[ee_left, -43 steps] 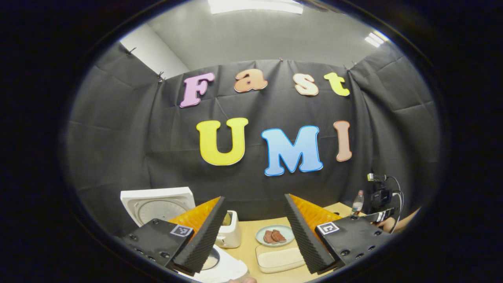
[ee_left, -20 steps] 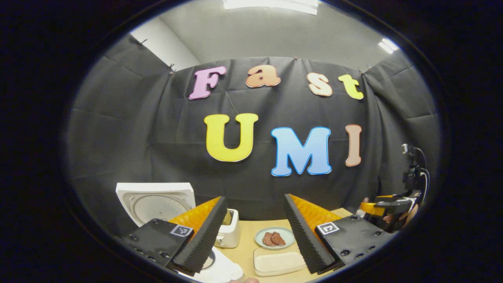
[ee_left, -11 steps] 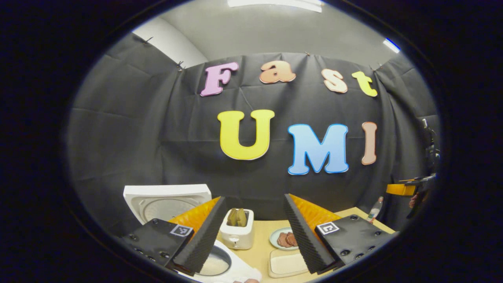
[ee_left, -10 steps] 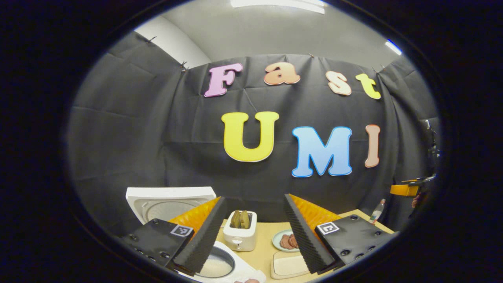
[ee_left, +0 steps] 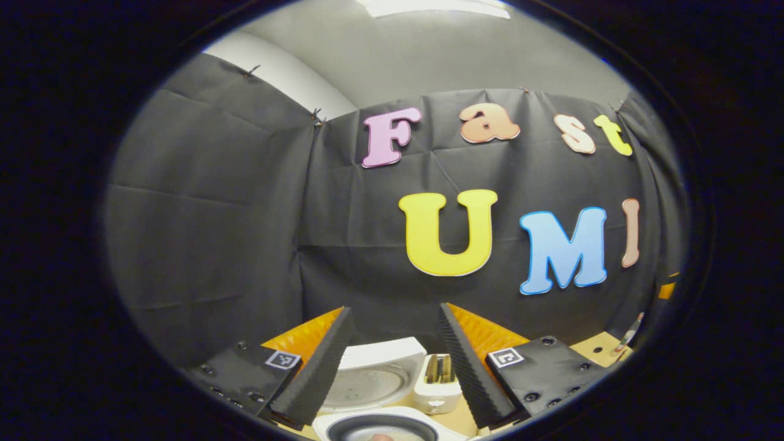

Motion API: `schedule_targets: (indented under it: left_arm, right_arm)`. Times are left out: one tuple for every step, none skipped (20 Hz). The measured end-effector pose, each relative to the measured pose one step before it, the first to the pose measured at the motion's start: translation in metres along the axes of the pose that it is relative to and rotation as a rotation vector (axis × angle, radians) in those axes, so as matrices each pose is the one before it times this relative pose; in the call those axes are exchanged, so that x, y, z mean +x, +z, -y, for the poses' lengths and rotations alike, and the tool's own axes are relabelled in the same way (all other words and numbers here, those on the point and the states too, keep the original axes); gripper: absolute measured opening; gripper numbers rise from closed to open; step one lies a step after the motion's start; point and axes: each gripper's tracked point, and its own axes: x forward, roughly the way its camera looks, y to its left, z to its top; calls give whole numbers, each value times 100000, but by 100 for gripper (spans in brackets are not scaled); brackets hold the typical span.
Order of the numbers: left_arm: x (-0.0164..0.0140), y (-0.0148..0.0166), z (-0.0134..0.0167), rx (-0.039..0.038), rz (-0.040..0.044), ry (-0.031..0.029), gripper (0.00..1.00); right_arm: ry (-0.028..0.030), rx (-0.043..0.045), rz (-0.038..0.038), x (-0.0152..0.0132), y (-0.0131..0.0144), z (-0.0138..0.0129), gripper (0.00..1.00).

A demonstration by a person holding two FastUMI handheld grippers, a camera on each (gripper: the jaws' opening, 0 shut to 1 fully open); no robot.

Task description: Close the left gripper, press the button to open the rice cooker; take a wooden spoon from the chopstick holder with the right hand, scoop a spoonful of rice and pour it into the rice cooker, then put the wooden spoon back into the chopstick holder.

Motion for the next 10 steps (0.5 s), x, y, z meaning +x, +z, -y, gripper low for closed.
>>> schedule_targets:
  left_arm:
    - [1317,-148,-1087,111,-742,1940,93]
    - [1054,-270,-859,287,-542,2060,95]
    - [1053,-638,-927,-272,-1219,1880,95]
    - [1013,-650,-715,-1256,-1851,1078,95]
    - [824,-659,-528,-926,-1933,782,93]
    - [847,-577,-566,-214,-1293,799,93]
    - [722,-455,-326,-66,-1409,443,93]
    - [774,-405,-242,369,-955,138,93]
    - [861,-779,-526,-411,-2328,863,94]
    - [814,-746,-397,-826,-2937,1161,94]
  right_arm:
    - [75,519,142,13,111,-191,98]
    - [312,777,-1,42,110,-232,98]
    - [429,461,132,3,150,-226,98]
    - [265,-261,485,-76,208,-171,98]
    - [67,-760,519,83,152,-41,98]
    - [56,-925,37,-4,126,-106,98]
    - [261,-113,-491,86,-42,-139,98]
    - [286,517,-477,141,-133,-187,98]
    - [274,926,-536,128,-41,-183,98]
    - [427,993,-469,44,-34,-219,98]
